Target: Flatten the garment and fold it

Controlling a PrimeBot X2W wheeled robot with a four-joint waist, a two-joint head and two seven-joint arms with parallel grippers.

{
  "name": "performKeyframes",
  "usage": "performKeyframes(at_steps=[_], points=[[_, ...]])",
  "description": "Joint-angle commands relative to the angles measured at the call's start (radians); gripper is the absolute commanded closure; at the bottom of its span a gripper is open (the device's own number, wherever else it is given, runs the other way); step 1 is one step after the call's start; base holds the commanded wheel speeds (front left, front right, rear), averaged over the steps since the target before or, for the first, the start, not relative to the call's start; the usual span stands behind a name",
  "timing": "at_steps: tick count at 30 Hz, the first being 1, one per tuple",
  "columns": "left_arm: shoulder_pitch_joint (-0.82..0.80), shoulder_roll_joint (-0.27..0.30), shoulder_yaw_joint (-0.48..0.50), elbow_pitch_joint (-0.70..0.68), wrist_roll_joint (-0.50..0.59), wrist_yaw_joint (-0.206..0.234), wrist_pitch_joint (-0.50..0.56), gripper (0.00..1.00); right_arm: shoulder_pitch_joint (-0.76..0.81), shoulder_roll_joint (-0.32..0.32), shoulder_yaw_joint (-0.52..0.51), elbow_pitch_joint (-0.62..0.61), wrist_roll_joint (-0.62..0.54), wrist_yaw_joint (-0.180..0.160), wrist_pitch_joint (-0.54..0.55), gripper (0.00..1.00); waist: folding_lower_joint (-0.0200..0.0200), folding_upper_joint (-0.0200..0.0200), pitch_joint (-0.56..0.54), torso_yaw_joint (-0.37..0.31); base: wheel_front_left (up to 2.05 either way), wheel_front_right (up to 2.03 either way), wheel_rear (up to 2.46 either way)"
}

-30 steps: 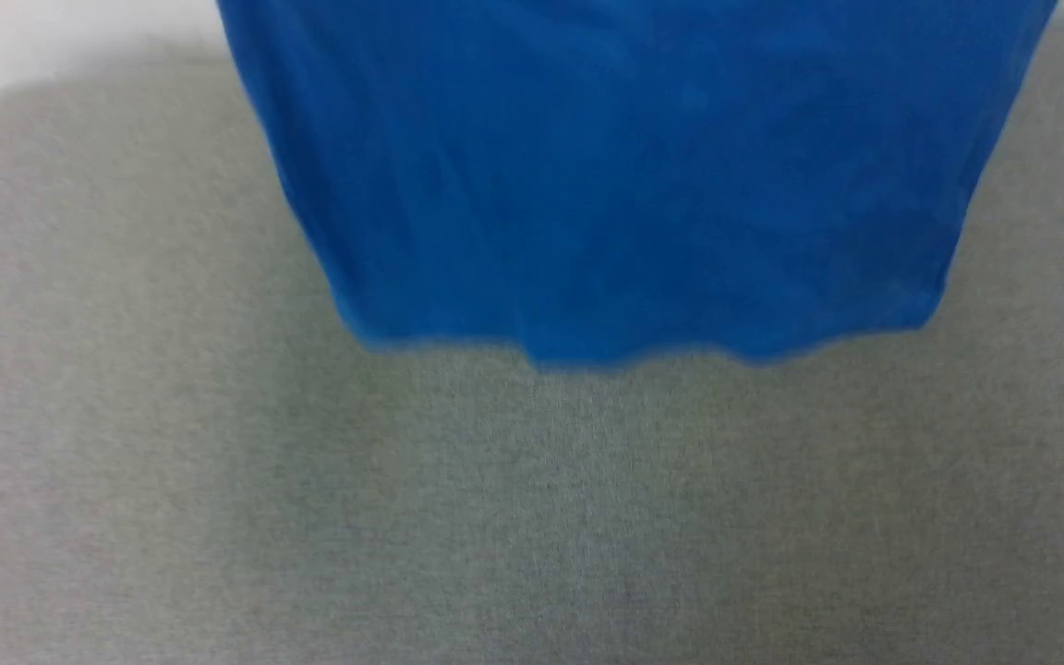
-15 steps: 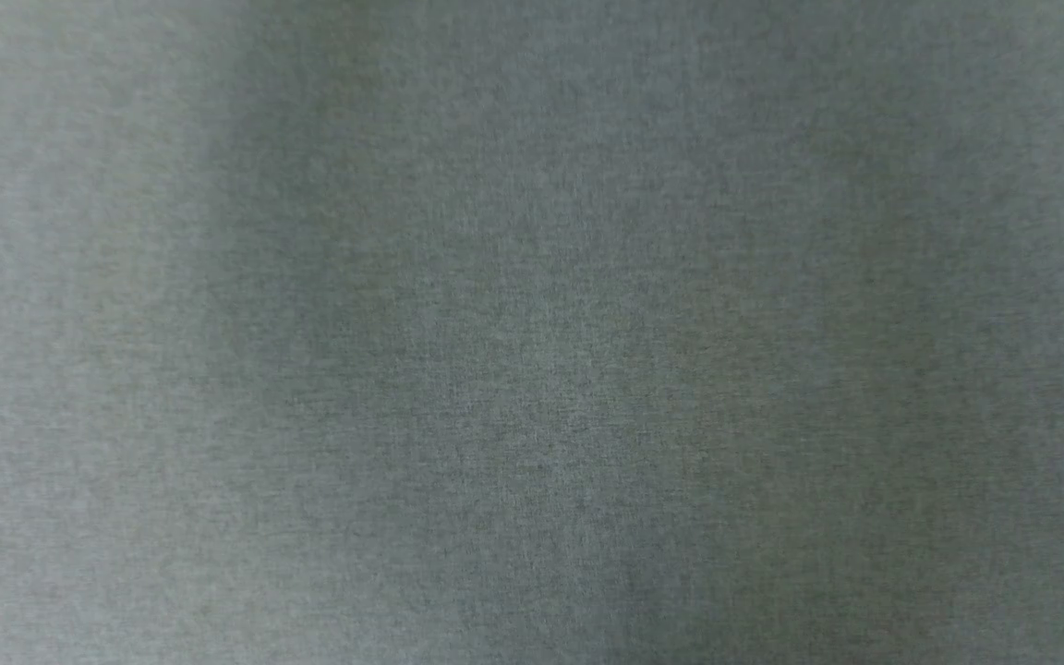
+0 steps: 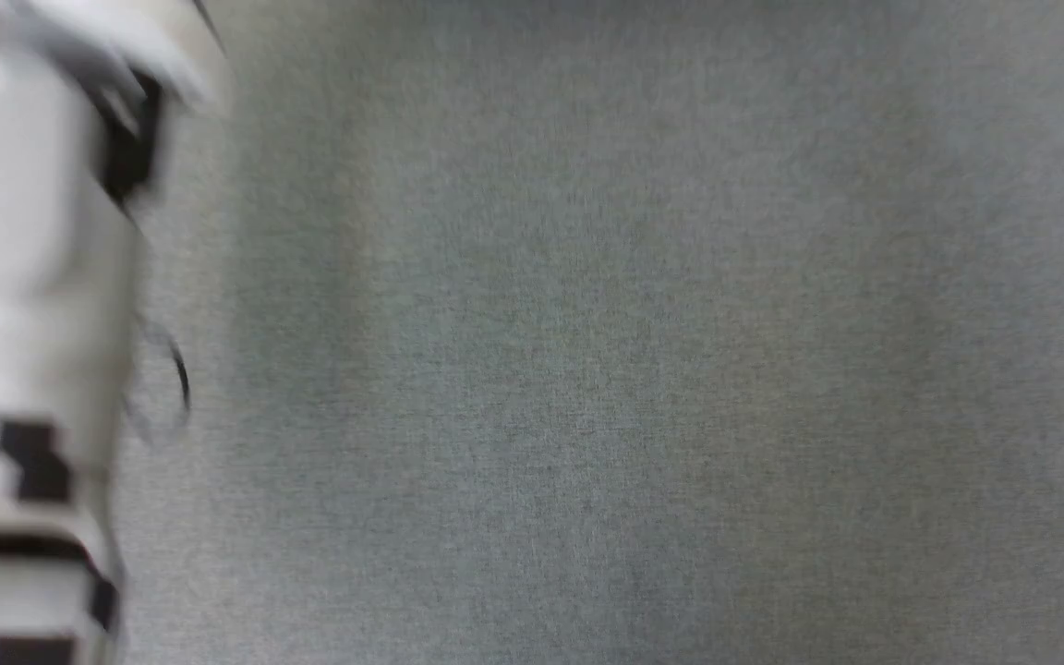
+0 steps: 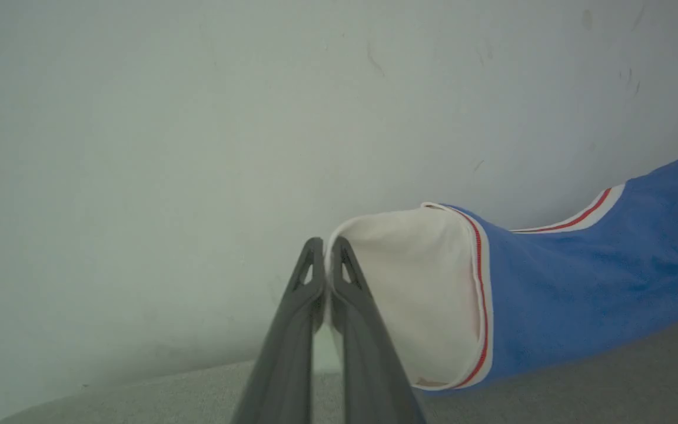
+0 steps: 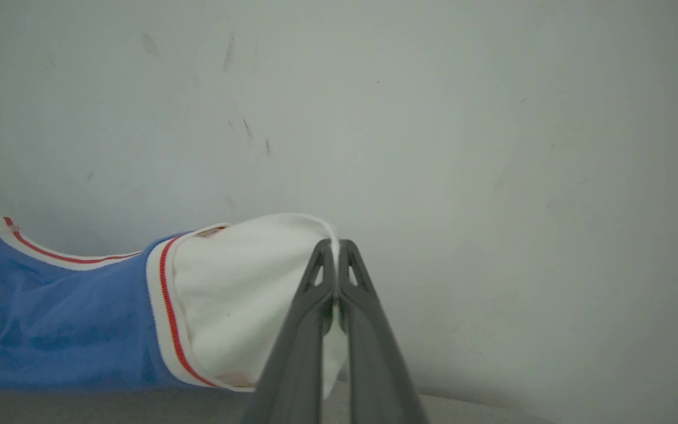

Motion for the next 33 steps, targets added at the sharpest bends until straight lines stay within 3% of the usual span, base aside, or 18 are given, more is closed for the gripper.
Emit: performKeyframes(at_steps=[1,7,12,14,18,26,33], points=[[0.058,-0.013,-0.013,0.001,0.005,-0.011,-0.009,1.00,0.055,-0.001,0.020,-0.011,0.022,-0.002,-0.010,1.00,0.0000,0.0000,-0.115,0.017,0.00,0.00,0.00],[0.369,-0.015,-0.054,-0.038,-0.034,-0.026,0.002,1.00,0.353,-0.042,0.111,-0.114,0.151,-0.002,0.009,1.00,0.0000,0.0000,-0.270,0.024,0.00,0.00,0.00],[0.622,0.046,-0.102,-0.141,-0.072,-0.035,0.101,1.00,0.644,-0.140,0.188,-0.255,0.228,-0.002,0.073,1.00,0.0000,0.0000,-0.379,0.040,0.00,0.00,0.00],[0.713,0.080,-0.095,-0.199,-0.099,-0.036,0.136,1.00,0.744,-0.182,0.183,-0.302,0.254,-0.002,0.099,1.00,0.0000,0.0000,-0.410,0.044,0.00,0.00,0.00],[0.878,0.138,-0.064,-0.300,-0.140,0.007,0.207,1.00,0.924,-0.237,0.143,-0.363,0.305,-0.002,0.149,1.00,0.0000,0.0000,-0.456,0.048,0.00,0.00,0.00],[1.148,0.201,-0.059,-0.502,-0.204,0.056,0.356,1.00,1.215,-0.322,0.106,-0.459,0.316,-0.002,0.306,1.00,0.0000,0.0000,-0.526,0.057,0.00,0.00,0.00],[1.304,0.234,-0.100,-0.653,-0.241,0.079,0.509,1.00,1.384,-0.341,0.049,-0.536,0.349,-0.002,0.465,1.00,0.0000,0.0000,-0.530,0.066,0.00,0.00,0.00]])
